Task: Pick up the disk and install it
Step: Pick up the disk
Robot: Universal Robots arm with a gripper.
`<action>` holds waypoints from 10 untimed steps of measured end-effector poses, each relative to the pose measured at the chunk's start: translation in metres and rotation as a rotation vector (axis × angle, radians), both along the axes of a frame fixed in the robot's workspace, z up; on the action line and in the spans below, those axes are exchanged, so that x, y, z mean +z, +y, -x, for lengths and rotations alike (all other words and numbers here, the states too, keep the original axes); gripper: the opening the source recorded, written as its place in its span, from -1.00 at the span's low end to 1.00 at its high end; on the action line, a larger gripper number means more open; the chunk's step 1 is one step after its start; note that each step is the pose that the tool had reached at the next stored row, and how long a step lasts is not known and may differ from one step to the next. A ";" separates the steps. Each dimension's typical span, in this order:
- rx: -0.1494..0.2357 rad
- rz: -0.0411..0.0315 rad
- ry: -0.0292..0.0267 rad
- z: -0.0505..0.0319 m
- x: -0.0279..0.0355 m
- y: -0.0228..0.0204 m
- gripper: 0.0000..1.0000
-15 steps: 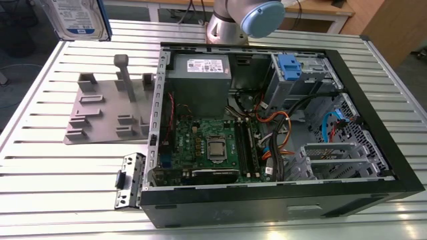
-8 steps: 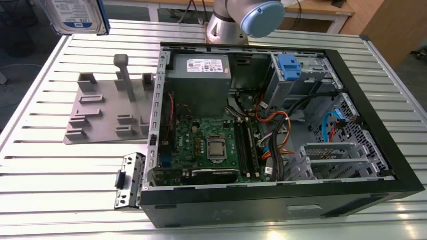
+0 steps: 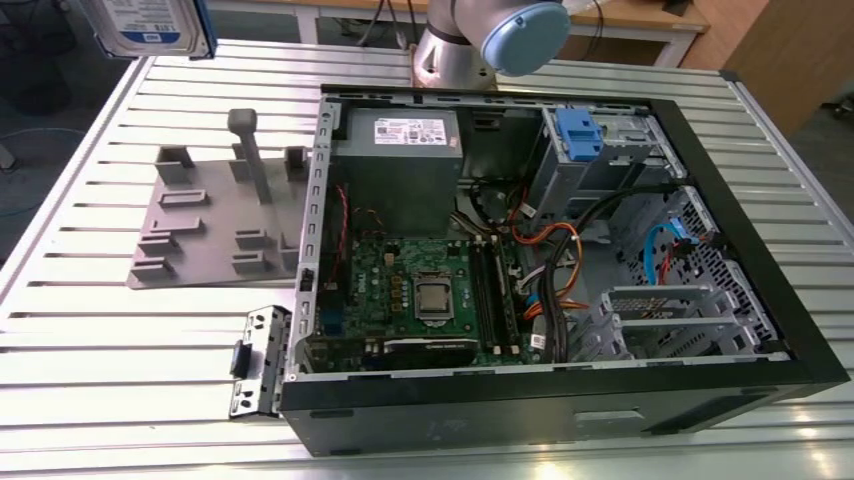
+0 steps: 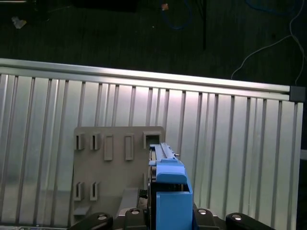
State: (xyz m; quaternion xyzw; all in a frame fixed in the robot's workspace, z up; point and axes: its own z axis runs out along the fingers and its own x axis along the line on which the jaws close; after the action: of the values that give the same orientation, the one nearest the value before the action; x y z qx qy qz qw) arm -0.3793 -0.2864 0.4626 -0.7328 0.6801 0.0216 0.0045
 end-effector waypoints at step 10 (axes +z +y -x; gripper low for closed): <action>0.000 -0.0008 0.0000 0.0000 0.0179 0.0000 -0.27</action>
State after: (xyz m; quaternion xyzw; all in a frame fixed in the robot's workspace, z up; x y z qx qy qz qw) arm -0.3793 -0.2864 0.4805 -0.7328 0.6801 0.0218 0.0048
